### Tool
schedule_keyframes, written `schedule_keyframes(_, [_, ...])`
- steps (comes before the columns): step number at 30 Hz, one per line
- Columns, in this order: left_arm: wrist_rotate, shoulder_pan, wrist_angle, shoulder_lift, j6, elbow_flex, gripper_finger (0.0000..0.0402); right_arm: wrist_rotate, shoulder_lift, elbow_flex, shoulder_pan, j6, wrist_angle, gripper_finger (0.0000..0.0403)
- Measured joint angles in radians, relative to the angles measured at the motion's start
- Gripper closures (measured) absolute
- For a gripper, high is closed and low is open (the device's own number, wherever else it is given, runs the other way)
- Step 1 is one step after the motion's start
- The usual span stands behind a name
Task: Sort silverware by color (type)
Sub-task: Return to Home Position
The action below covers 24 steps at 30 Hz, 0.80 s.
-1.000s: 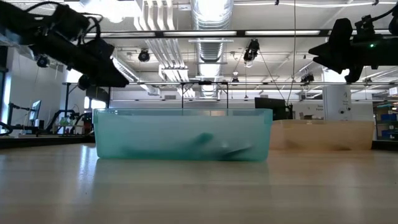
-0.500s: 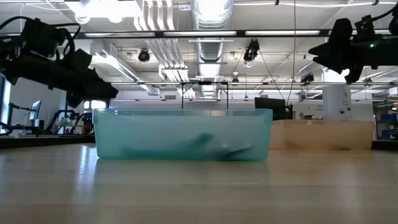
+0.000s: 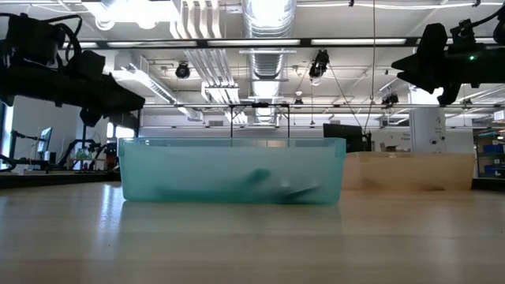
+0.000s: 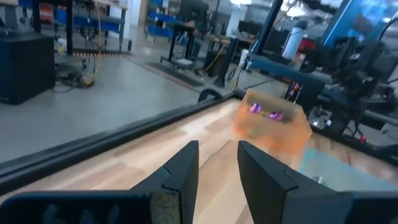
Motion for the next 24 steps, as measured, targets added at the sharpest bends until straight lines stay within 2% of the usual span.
schedule_keyframes(13, [-0.009, 0.001, -0.034, -0.266, -0.021, 0.0, 0.0306, 0.0, 0.0, 0.0, 0.0, 0.0, 0.0, 0.0239])
schedule_keyframes(24, [-0.008, 0.0, -0.081, -0.265, -0.023, -0.001, 0.0306, 0.0, 0.005, 0.0, 0.0, 0.0, -0.009, 0.0239])
